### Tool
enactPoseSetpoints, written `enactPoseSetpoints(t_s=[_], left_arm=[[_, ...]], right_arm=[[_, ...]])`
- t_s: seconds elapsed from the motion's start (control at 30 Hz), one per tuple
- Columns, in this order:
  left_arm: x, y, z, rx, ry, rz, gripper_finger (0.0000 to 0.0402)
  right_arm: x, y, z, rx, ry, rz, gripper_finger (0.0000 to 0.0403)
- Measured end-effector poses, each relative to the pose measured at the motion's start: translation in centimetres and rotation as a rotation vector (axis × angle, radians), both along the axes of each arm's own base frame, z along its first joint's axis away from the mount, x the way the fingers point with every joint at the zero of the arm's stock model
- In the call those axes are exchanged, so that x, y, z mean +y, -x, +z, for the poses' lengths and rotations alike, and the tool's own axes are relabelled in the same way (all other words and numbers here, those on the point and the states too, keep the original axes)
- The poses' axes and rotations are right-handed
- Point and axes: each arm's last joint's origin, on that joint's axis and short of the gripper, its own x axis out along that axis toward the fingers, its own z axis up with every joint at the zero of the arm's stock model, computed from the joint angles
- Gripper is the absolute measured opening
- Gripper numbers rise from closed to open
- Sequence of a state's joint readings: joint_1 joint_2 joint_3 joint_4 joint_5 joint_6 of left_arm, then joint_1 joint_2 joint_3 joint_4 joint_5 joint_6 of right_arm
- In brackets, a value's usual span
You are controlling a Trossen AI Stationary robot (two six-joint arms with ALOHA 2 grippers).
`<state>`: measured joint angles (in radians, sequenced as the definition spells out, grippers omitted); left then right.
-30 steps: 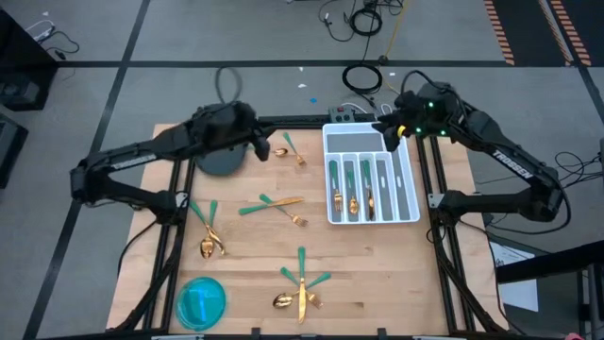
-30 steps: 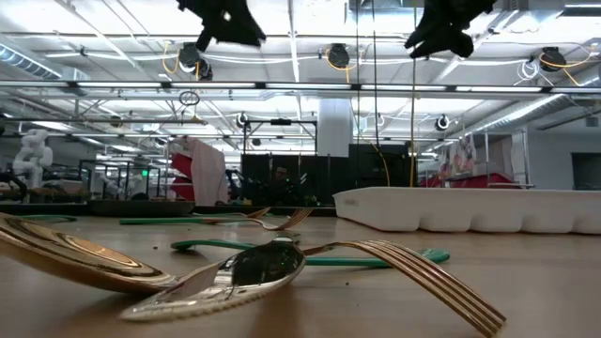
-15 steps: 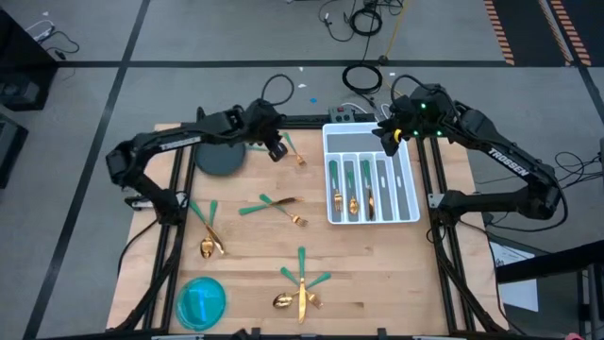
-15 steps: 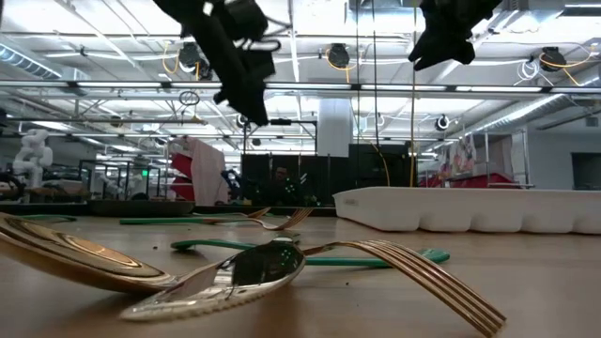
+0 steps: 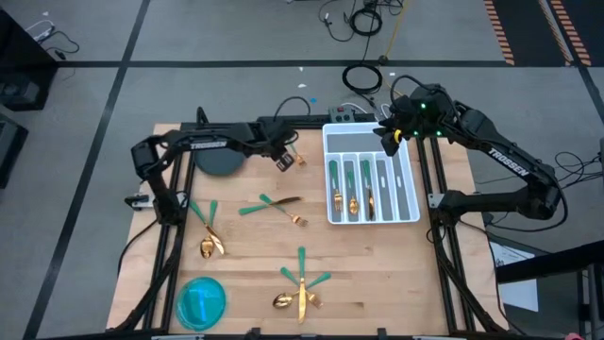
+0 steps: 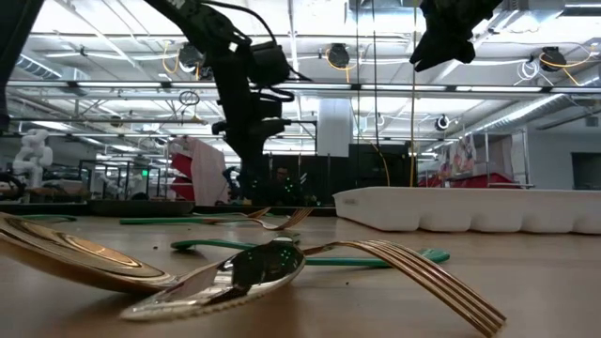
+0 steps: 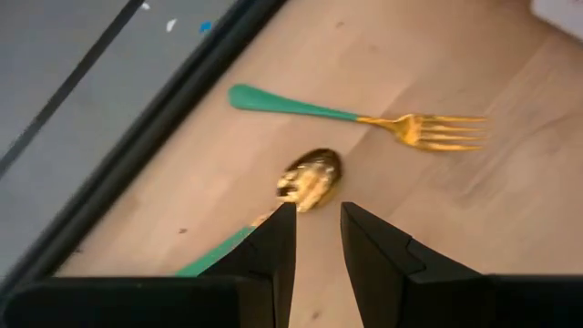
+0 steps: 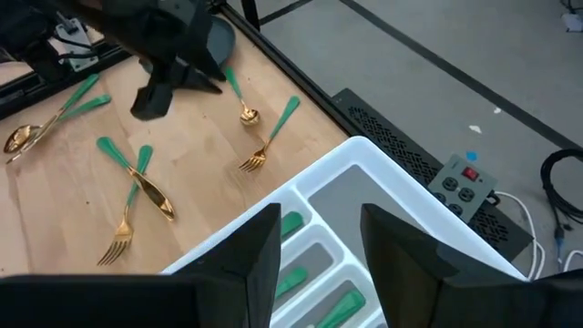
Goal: Sort silverware
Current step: Put the green spoon into the white silverware organizer
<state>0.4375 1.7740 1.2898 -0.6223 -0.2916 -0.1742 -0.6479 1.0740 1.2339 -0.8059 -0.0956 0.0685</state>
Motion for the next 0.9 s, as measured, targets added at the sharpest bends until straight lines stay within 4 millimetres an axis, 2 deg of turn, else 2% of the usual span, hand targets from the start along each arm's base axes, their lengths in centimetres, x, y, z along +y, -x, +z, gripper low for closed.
enactPoseSetpoints(t_s=[0.17,0.33,0.47,0.57,0.9], left_arm=[[-1.1,-2.0,-0.1,-0.019,-0.003,-0.023,0.0097],[-0.8,-3.5,0.4,-0.031,-0.004,0.047,0.0097],[-0.6,-4.0,-0.2,0.062,0.031,0.144,0.0097],[-0.4,-4.4,-0.7,0.125,0.051,0.152,0.0097],[-0.7,-5.3,-2.0,0.144,0.039,0.169,0.0097]], right_arm=[[0.0,0.0,0.0,0.002,0.004,0.005,0.0146],[0.0,0.0,0.0,0.002,0.003,0.006,0.0146],[0.0,0.0,0.0,0.009,0.019,0.018,0.0146],[-0.1,-0.1,0.1,-0.003,0.03,0.019,0.0146],[-0.4,-0.5,0.0,-0.006,0.033,0.018,0.0146]])
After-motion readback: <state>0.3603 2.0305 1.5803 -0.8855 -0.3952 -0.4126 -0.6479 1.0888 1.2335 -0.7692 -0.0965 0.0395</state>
